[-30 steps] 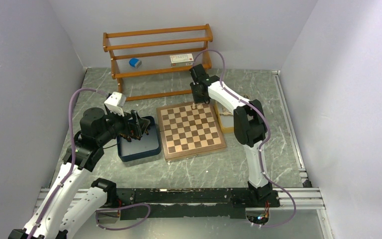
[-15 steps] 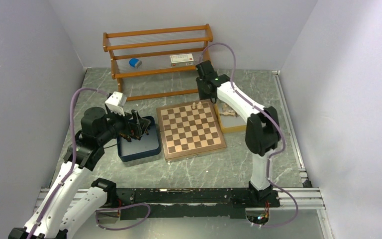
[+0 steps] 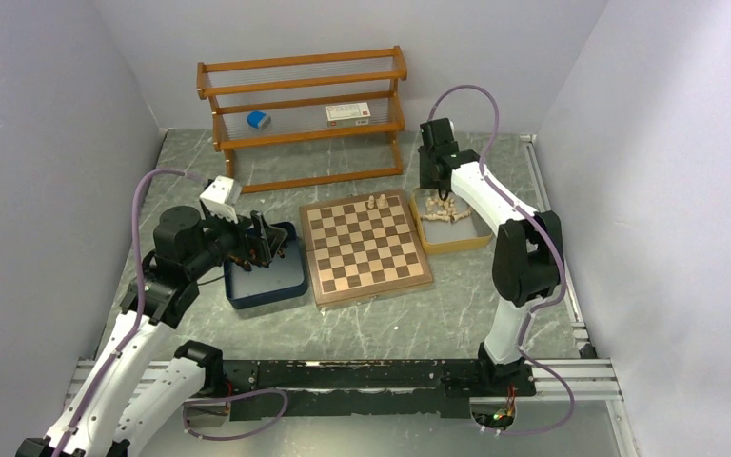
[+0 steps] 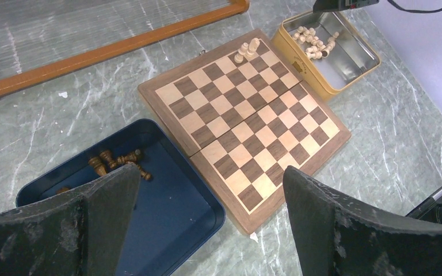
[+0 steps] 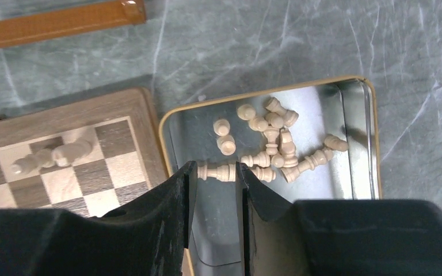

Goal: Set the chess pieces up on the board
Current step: Pick up the chess piece from the storage box.

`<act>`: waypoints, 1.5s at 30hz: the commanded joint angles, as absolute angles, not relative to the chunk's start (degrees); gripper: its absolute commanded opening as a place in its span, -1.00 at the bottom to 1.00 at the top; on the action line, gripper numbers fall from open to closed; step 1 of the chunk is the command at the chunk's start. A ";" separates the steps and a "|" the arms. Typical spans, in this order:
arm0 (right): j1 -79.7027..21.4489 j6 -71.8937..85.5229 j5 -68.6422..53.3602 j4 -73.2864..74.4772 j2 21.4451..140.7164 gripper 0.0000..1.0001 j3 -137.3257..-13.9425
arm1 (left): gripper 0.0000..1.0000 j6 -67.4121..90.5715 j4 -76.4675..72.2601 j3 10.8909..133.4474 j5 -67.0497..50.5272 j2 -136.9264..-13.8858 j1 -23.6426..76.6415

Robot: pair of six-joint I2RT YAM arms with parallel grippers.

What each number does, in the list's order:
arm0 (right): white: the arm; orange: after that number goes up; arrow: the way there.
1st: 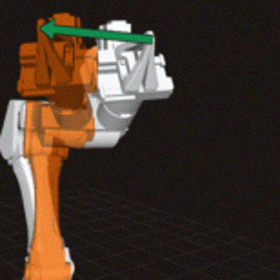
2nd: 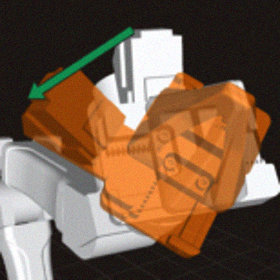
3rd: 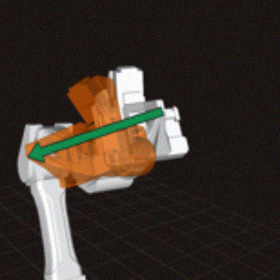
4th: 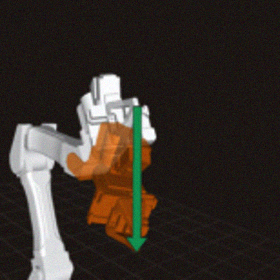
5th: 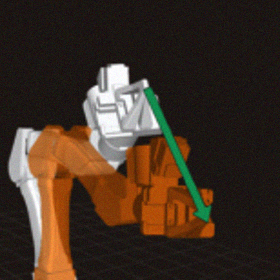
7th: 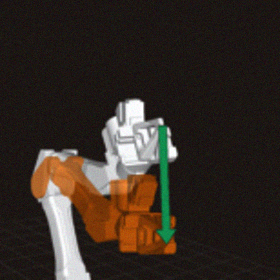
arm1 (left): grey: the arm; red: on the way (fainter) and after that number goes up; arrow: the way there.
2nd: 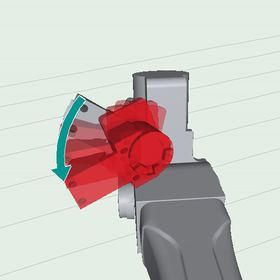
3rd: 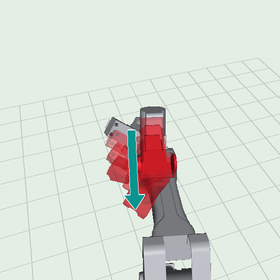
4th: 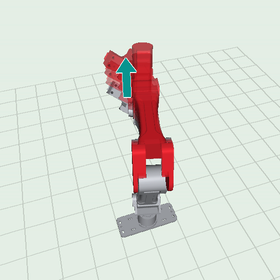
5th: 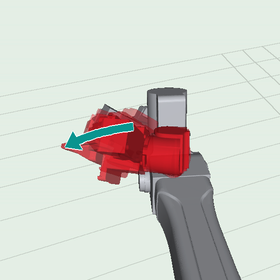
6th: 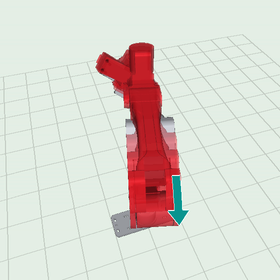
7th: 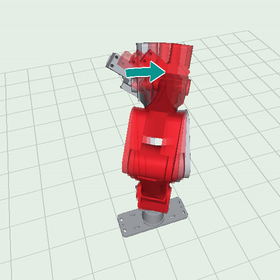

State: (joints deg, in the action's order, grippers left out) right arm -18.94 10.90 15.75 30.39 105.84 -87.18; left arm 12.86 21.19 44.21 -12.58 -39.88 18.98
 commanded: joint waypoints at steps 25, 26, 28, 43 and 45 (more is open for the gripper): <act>-14.24 11.34 12.66 20.86 114.57 -0.31 -81.05 | 0.97 12.90 20.48 43.70 -12.04 -39.79 19.51; -14.24 11.34 12.70 20.90 114.73 -0.32 -81.16 | 0.97 12.92 20.47 43.68 -12.11 -39.83 19.51; -14.20 11.34 12.73 20.93 114.76 -0.33 -81.13 | 0.97 13.00 20.31 43.68 -12.09 -39.87 19.51; -14.25 11.51 11.49 21.49 114.17 -0.40 -79.77 | 0.97 13.00 20.39 43.68 -11.82 -39.82 19.47; -14.26 11.59 11.72 21.86 114.02 -0.43 -79.87 | 0.97 12.96 20.32 43.64 -11.95 -39.81 19.51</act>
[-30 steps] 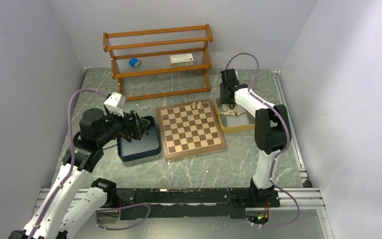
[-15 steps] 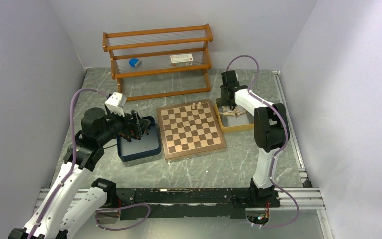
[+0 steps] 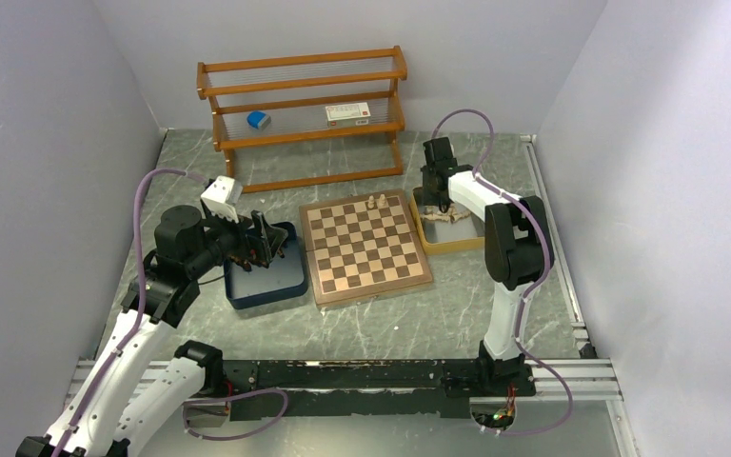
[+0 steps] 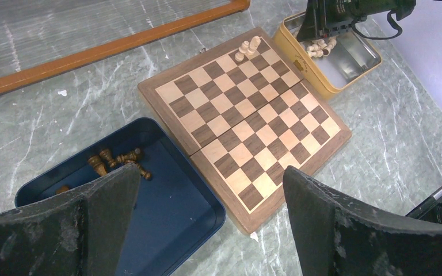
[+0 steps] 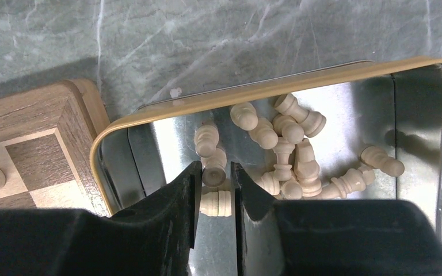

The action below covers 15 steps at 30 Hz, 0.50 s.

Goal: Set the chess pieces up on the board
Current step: Pick up the chess piece from the storage box.

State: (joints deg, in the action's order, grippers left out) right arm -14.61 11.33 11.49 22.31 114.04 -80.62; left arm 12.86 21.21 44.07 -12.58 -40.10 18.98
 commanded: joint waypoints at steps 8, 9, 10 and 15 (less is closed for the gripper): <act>-14.24 12.04 13.22 23.16 113.02 -0.60 -80.86 | 0.97 13.00 20.21 43.56 -12.08 -39.73 19.51; -14.25 12.12 13.33 23.24 112.83 -0.61 -80.90 | 0.97 12.94 20.26 43.59 -12.11 -39.68 19.47; -14.28 12.13 13.48 23.37 112.73 -0.63 -81.01 | 0.97 12.96 20.30 43.59 -12.09 -39.75 19.48; -14.64 12.21 14.46 24.56 112.25 -0.69 -81.67 | 0.97 13.00 20.35 43.59 -12.08 -39.63 19.51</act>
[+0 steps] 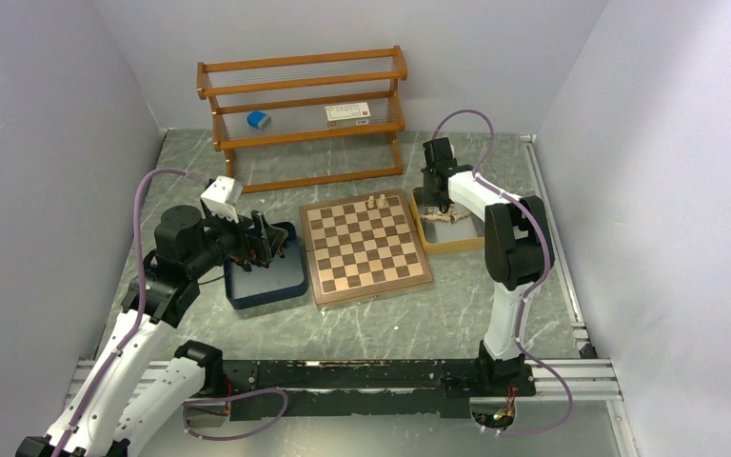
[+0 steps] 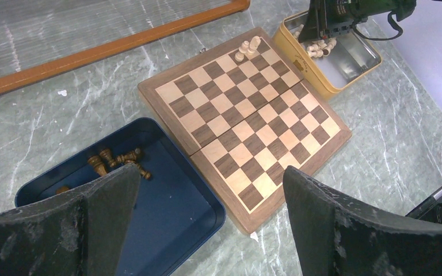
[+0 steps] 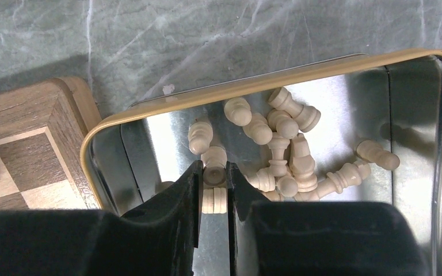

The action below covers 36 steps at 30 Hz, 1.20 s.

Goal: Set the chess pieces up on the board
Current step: Pick up the chess piece from the storage box.

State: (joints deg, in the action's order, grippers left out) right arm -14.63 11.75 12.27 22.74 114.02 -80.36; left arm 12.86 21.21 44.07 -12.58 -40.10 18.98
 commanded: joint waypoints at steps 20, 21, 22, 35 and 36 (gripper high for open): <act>-17.85 12.74 15.84 30.52 106.52 -0.72 -87.71 | 0.97 13.03 20.21 43.51 -12.32 -39.65 19.51; -18.19 12.74 15.39 30.50 106.46 -0.72 -87.86 | 0.97 13.08 20.21 43.51 -12.26 -39.65 19.51; -18.46 12.82 14.73 30.43 106.44 -0.72 -88.01 | 0.97 13.02 20.15 43.51 -12.38 -39.65 19.51; -25.58 14.54 12.49 30.99 111.87 -0.72 -92.12 | 0.97 13.09 20.21 43.51 -12.19 -39.35 19.51; -25.82 14.63 12.36 31.06 112.60 -0.72 -92.72 | 0.97 13.08 20.21 43.49 -12.20 -39.30 19.51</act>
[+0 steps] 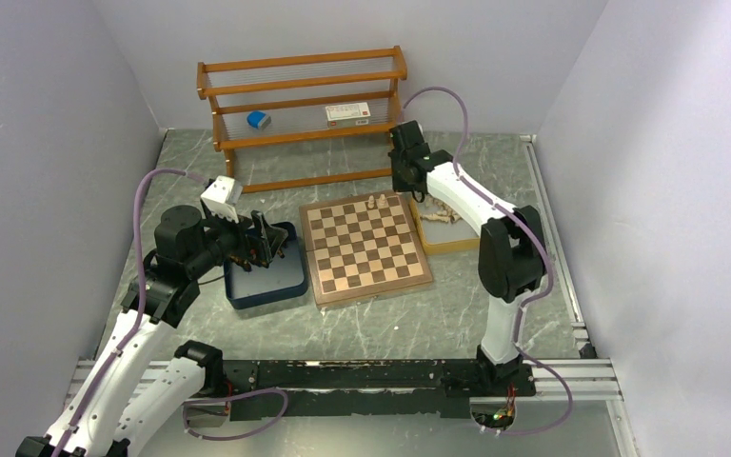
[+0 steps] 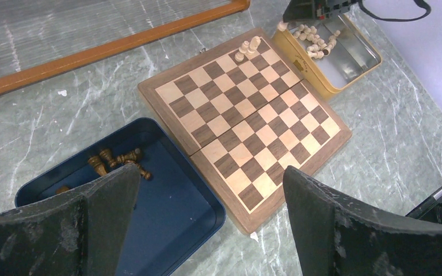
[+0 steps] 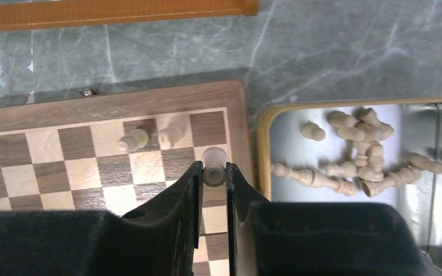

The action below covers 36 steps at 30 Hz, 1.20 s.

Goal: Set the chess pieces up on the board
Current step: Place the chess piece on the chessboard.

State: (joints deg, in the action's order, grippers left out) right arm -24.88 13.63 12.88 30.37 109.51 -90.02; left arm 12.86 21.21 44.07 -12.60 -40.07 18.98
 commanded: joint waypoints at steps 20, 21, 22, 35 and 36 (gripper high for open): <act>-26.43 15.19 12.22 34.08 121.41 -0.68 -99.00 | 0.97 12.97 20.21 43.52 -12.39 -39.65 19.51; -26.42 15.01 12.13 34.45 121.84 -0.68 -99.34 | 0.97 12.98 20.21 43.51 -12.32 -39.60 19.51; -26.43 14.88 12.28 35.08 122.26 -0.68 -99.98 | 0.97 13.06 20.21 43.51 -12.23 -39.56 19.51; -26.20 13.71 13.53 35.80 123.85 -0.62 -100.60 | 0.97 12.93 20.49 43.73 -12.10 -40.01 19.51; -26.24 13.78 13.35 35.65 123.78 -0.61 -100.42 | 0.97 12.92 20.56 43.84 -12.05 -40.01 19.51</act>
State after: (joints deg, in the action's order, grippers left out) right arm -26.26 14.28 12.69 35.05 122.65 -99.26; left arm 12.86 21.21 44.07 -12.60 -40.07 18.98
